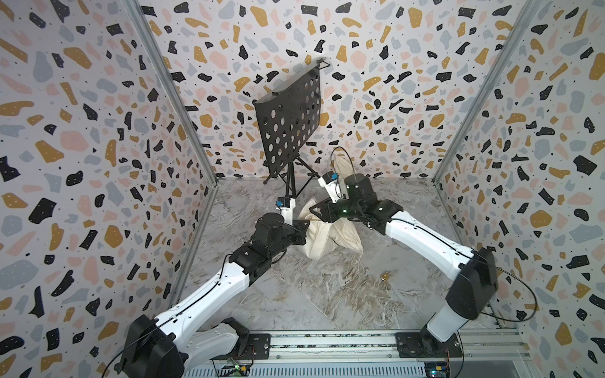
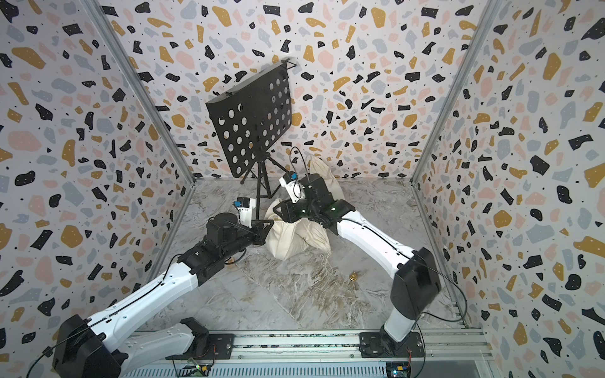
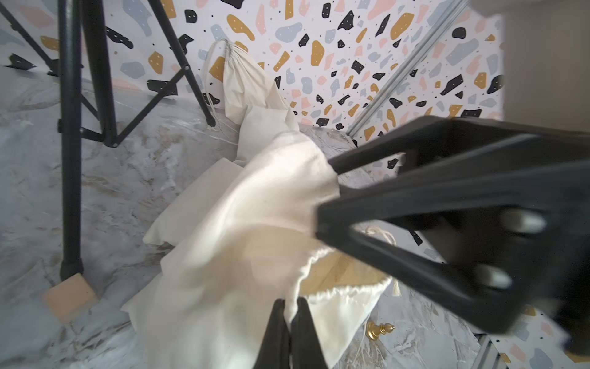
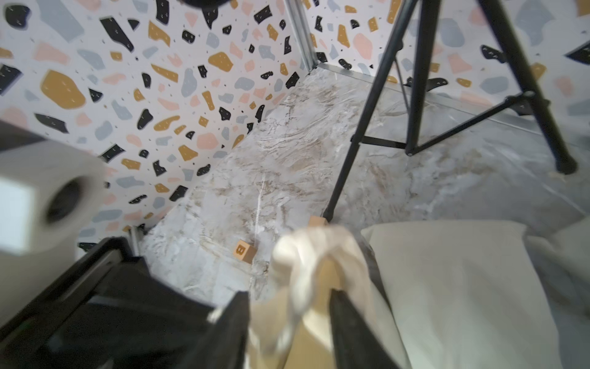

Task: Close the soil bag
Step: Frap the soil bag at the center of the board.

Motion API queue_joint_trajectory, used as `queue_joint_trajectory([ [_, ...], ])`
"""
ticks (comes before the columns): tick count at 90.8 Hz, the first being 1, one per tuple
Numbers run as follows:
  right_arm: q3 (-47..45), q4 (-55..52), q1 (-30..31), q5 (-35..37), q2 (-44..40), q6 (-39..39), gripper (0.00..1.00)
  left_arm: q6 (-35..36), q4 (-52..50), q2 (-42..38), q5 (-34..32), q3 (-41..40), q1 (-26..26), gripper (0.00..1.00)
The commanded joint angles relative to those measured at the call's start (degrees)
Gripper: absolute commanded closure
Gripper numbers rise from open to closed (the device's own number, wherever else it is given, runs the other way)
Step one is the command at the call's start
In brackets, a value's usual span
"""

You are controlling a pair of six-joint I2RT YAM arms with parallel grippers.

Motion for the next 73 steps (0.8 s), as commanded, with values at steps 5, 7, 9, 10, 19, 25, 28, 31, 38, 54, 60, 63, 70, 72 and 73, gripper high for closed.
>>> queue_joint_trajectory([
  [5, -6.57, -1.99, -4.04, -1.77, -16.55, -3.2, 0.3, 1.11, -1.68, -1.75, -4.91, 2.38, -0.05, 1.0],
  [7, -7.71, -3.1, -4.28, -0.87, -18.16, -4.38, 0.27, 1.21, -1.93, -1.86, -5.15, 2.39, 0.0, 1.0],
  [9, -8.92, -4.08, -4.34, 0.04, -19.79, -5.27, 0.24, 1.3, -2.03, -1.97, -5.23, 2.34, 0.01, 1.0],
  [10, -9.52, -4.52, -4.42, 0.44, -20.59, -5.78, 0.23, 1.34, -2.05, -1.99, -5.2, 2.37, 0.01, 1.0],
  [19, -15.19, -6.6, -4.67, 4.71, -25.07, -12.05, 0.14, 1.97, -2.95, -2.59, -5.04, 2.9, 0.01, 1.0],
  [25, -17.6, -7.22, -4.84, 9.5, -24.6, -14.0, 0.13, 2.41, -3.52, -2.98, -5.1, 3.19, 0.01, 1.0],
  [28, -17.85, -7.89, -5.2, 9.66, -23.21, -14.53, 0.13, 2.51, -3.76, -3.16, -5.23, 3.26, 0.01, 1.0],
  [31, -17.26, -8.79, -5.24, 8.88, -21.55, -14.88, 0.14, 2.53, -3.81, -3.34, -5.23, 3.23, 0.01, 1.0],
  [38, -15.36, -10.63, -5.27, 6.45, -16.99, -15.24, 0.17, 2.53, -4.19, -3.65, -5.28, 3.38, 0.06, 1.0],
  [54, -15.62, -8.11, -5.29, -0.63, -11.69, -14.33, 0.27, 2.53, -4.32, -3.86, -5.11, 3.52, 0.06, 1.0],
  [60, -15.69, -6.4, -5.29, -2.45, -10.48, -13.85, 0.29, 2.53, -4.13, -3.81, -4.79, 3.56, 0.02, 1.0],
  [63, -15.54, -5.49, -5.22, -2.43, -9.87, -13.72, 0.31, 2.48, -4.05, -3.76, -4.65, 3.68, 0.01, 1.0],
  [70, -15.14, -3.58, -5.25, -2.08, -8.52, -13.41, 0.33, 2.37, -4.05, -3.86, -4.49, 3.74, 0.01, 1.0],
  [72, -14.95, -3.19, -5.29, -2.16, -8.18, -13.24, 0.34, 2.29, -4.01, -3.92, -4.52, 3.78, 0.01, 1.0],
  [73, -14.82, -2.89, -5.25, -2.24, -8.06, -13.15, 0.35, 2.32, -4.01, -3.93, -4.54, 3.79, 0.01, 1.0],
])
